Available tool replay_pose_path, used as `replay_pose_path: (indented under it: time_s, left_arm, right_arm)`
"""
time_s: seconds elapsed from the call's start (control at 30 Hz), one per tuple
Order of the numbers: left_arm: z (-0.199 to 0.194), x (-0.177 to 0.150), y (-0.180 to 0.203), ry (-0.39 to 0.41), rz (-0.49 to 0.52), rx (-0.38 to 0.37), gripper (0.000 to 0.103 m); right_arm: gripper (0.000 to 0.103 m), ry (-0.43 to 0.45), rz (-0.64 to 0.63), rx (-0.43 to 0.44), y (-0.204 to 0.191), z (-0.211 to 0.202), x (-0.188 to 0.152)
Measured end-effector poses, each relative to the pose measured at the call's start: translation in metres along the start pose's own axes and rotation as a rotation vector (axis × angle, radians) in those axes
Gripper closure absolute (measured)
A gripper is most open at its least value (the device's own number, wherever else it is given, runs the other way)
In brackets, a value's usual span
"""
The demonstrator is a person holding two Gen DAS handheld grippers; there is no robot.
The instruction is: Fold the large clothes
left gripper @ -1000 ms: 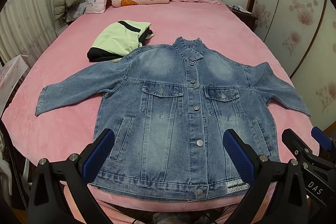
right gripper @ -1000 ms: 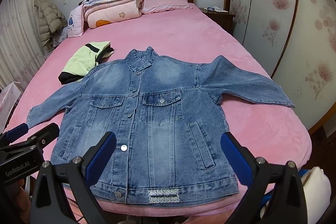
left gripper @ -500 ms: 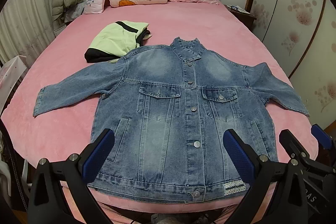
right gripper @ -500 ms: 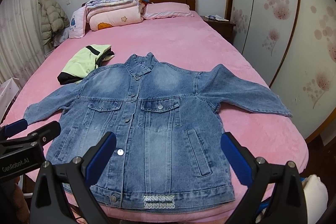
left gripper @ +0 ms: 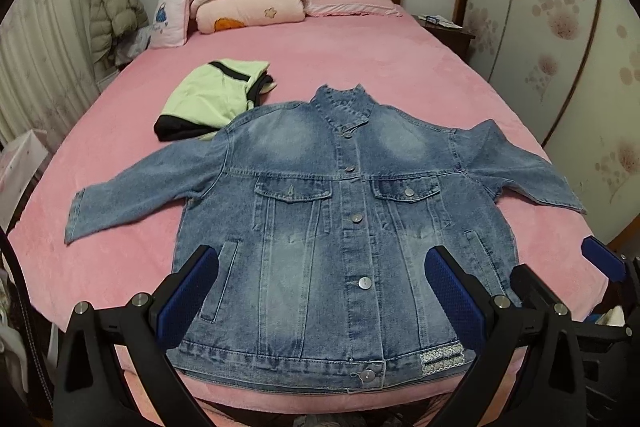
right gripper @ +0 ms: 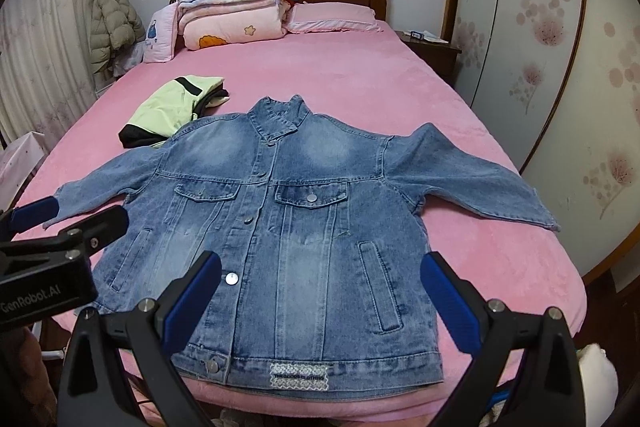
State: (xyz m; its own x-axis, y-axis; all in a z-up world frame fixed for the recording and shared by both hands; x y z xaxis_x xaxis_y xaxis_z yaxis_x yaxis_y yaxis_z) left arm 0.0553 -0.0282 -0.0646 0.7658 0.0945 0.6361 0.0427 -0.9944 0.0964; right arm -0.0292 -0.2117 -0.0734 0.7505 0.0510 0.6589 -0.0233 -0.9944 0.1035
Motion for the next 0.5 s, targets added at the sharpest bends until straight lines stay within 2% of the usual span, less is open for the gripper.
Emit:
replay_pose_path:
  time_s: [0.2, 0.37, 0.5]
  left_arm:
    - [-0.009, 0.002, 0.007, 0.006, 0.009, -0.02, 0.001]
    - [-0.012, 0.012, 0.019, -0.01, 0.015, -0.043, 0.001]
    - [-0.021, 0.027, 0.037, 0.004, 0.011, -0.107, 0.001]
  right_arm:
    - [0.003, -0.013, 0.008, 0.017, 0.002, -0.006, -0.004]
    - [0.003, -0.031, 0.054, 0.077, 0.008, -0.01, -0.007]
    - [0.003, -0.004, 0.087, 0.044, 0.028, -0.021, -0.002]
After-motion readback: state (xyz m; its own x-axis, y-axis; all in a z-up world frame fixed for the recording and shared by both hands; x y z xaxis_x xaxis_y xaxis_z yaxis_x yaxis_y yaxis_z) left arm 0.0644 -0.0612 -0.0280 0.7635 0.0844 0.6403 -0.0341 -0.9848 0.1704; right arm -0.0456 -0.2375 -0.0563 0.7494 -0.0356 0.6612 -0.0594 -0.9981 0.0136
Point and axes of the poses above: each gripper's, at about its wrist camera, not at the fingertips, and z roughly the way its jaws point, y to its right, x to its top, the point moved 9 cm from there along z, roughly the way its jaws point, and after that the axes turned 9 degrees about -z, right-handed, at the moved point
